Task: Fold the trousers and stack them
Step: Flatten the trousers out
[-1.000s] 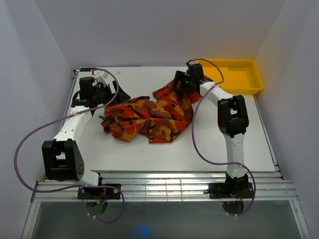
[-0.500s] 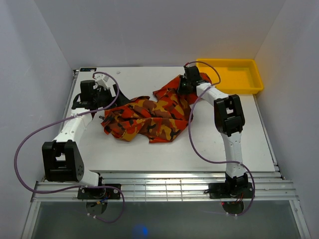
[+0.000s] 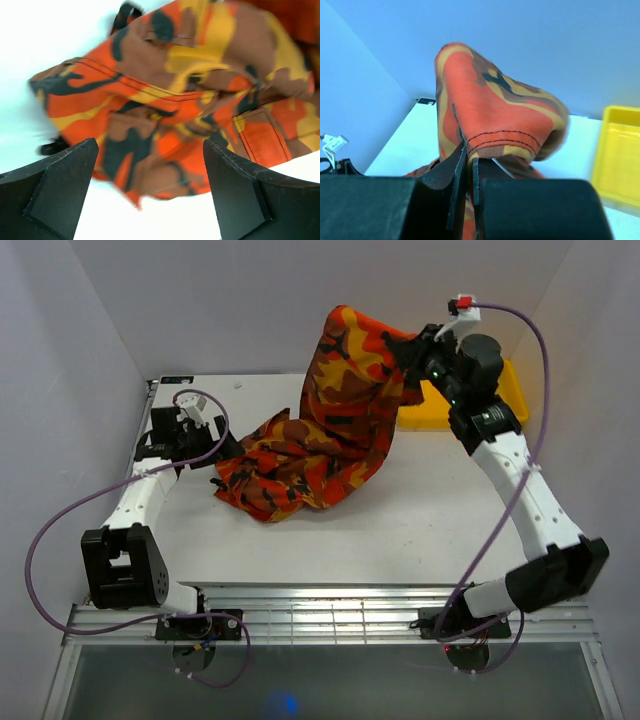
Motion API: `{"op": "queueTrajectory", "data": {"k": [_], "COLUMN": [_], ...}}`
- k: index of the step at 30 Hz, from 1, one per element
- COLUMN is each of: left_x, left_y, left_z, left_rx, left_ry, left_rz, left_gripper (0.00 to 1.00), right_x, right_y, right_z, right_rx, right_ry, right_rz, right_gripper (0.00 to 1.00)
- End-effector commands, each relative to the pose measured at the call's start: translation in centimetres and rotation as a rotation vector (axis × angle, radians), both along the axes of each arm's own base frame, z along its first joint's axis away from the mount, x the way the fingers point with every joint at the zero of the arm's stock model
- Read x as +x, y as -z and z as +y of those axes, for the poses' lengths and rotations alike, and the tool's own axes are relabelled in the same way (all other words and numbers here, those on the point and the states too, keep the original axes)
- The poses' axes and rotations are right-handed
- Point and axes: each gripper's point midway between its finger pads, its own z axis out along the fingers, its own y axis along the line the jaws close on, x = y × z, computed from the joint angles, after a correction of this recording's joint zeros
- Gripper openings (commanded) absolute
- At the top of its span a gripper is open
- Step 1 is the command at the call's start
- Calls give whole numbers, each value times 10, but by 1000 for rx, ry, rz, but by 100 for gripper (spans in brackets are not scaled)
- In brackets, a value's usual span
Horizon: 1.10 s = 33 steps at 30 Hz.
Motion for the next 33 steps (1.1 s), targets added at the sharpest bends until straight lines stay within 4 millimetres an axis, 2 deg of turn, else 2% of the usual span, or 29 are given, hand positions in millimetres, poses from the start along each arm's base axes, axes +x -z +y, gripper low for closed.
{"op": "queueTrajectory", "data": {"k": [1, 3, 4, 5, 6, 8, 9, 12, 14, 15, 17, 19, 20, 21, 22, 25, 26, 29, 33], "left_x": [-7, -10, -13, -15, -19, -22, -22, -10, 1, 5, 7, 4, -4, -6, -6, -24, -29, -43, -40], "left_y": [-7, -1, 3, 8, 10, 17, 25, 30, 41, 55, 62, 60, 62, 59, 48, 59, 60, 75, 91], "left_z": [14, 12, 11, 8, 1, -2, -4, -7, -13, -11, -7, -8, -9, -4, 11, 40, 43, 42, 31], "left_rx": [70, 67, 71, 65, 41, 49, 50, 73, 96, 115, 129, 86, 44, 29, 17, -6, -10, -27, -112], "left_ry": [-7, 20, 44, 67, 111, 165, 183, 212, 227, 218, 196, 203, 193, 171, 121, 18, 9, 36, 69], "left_rz": [1, 21, 35, 47, 54, 65, 82, 75, 102, 135, 159, 149, 165, 159, 126, 195, 203, 257, 318], "left_gripper": [98, 98, 98, 98, 98, 98, 98, 98, 98, 97, 92, 85, 83, 81, 80, 74, 72, 62, 62], "right_x": [-27, -45, -60, -65, -73, -84, -90, -97, -97, -96, -97, -100, -102, -104, -108, -113, -115, -116, -115], "right_y": [34, 62, 62, 92, 108, 121, 139, 152, 159, 164, 170, 178, 180, 183, 189, 204, 208, 221, 239], "right_z": [-46, -67, -79, -92, -103, -128, -135, -151, -158, -163, -173, -186, -191, -194, -200, -217, -219, -222, -223], "right_rx": [-101, -155, -169, -207, -238, -257, -277, -274, -277, -290, -320, -358, -369, -382, -403, -469, -484, -499, -520], "right_ry": [143, 185, 207, 237, 259, 333, 345, 382, 408, 428, 454, 480, 488, 490, 501, 541, 541, 533, 509], "right_rz": [28, 91, 82, 141, 182, 212, 255, 280, 299, 312, 321, 338, 344, 349, 361, 392, 401, 435, 479], "right_gripper": [8, 8, 8, 8, 8, 8, 8, 8, 8, 8, 8, 8, 8, 8, 8, 8, 8, 8, 8]}}
